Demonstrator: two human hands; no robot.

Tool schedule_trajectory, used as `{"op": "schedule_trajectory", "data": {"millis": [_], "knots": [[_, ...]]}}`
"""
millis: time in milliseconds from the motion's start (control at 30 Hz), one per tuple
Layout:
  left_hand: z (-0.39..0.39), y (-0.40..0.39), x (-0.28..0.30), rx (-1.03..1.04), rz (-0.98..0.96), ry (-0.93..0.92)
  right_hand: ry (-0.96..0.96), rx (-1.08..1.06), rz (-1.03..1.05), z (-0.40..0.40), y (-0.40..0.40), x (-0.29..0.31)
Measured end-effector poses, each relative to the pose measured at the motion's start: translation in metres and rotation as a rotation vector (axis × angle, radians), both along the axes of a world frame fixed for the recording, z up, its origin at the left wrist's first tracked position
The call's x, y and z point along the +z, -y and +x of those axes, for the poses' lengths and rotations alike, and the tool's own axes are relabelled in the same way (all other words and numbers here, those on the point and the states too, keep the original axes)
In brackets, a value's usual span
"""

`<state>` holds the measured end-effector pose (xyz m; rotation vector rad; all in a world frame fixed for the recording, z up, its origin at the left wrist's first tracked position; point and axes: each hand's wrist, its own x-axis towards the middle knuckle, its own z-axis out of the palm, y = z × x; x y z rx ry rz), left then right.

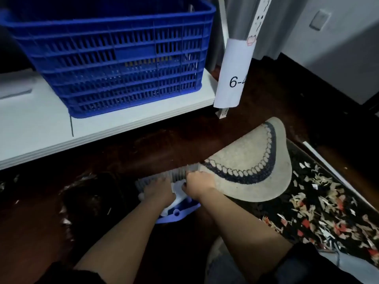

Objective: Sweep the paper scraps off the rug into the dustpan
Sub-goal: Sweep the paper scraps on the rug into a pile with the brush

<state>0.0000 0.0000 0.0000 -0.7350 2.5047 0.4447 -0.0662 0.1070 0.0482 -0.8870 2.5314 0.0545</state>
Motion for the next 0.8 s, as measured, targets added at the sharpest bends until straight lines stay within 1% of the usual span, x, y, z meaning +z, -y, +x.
{"op": "schedule_trajectory", "data": {"millis": [33, 133, 167, 300, 400, 600, 733, 800], "knots": [[0.001, -0.003, -0.002, -0.01, -0.004, 0.04, 0.014, 0.006, 0.037, 0.001, 0.0, -0.002], [0.002, -0.011, -0.013, 0.055, -0.035, 0.086, 0.024, 0.019, 0.06, 0.004, -0.002, -0.019], [0.002, -0.015, -0.016, 0.046, -0.046, 0.092, 0.039, 0.014, 0.069, 0.005, -0.004, -0.024], [0.006, -0.02, -0.035, -0.103, -0.085, 0.074, 0.076, 0.004, 0.111, 0.002, -0.008, -0.039], [0.009, -0.022, -0.042, -0.13, -0.116, 0.052, 0.094, -0.01, 0.132, 0.002, -0.009, -0.045], [0.01, -0.022, -0.059, -0.149, -0.16, 0.074, 0.077, -0.009, 0.126, 0.002, -0.007, -0.057], [0.007, -0.024, -0.065, -0.122, -0.134, 0.092, 0.082, -0.001, 0.107, 0.002, -0.007, -0.06], [0.004, -0.025, -0.065, -0.1, -0.096, 0.061, 0.08, -0.015, 0.106, 0.001, -0.008, -0.06]]}}
